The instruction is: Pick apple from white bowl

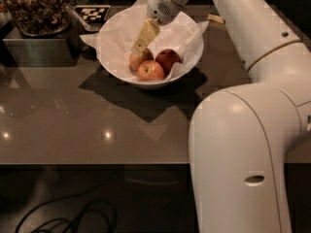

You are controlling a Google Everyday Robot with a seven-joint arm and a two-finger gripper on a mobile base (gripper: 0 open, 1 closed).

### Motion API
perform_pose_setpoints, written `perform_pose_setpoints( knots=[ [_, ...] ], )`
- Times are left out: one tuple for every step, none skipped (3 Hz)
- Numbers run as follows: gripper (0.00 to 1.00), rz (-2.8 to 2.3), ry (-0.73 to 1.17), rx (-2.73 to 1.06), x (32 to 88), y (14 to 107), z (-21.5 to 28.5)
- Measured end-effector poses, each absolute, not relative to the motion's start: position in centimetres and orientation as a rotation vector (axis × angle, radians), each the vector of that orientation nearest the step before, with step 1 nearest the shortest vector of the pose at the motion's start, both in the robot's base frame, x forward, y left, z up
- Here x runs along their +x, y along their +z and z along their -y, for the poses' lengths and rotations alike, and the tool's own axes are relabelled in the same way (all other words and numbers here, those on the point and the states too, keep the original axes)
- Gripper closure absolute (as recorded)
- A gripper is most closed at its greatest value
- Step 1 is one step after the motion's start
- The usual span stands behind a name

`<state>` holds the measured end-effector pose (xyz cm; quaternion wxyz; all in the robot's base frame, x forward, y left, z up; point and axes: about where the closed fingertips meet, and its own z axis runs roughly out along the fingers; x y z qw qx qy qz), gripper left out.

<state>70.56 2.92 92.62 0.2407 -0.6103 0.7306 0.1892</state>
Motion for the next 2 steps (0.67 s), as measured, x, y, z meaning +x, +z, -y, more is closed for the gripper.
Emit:
perform_pose_setpoints(
  knots=[
    [0.27,-2.054,0.511,-1.528,71.31,92.89,-1.02],
    [0.28,-2.069,0.514,-1.488,71.39,92.59,-1.78]
  ],
)
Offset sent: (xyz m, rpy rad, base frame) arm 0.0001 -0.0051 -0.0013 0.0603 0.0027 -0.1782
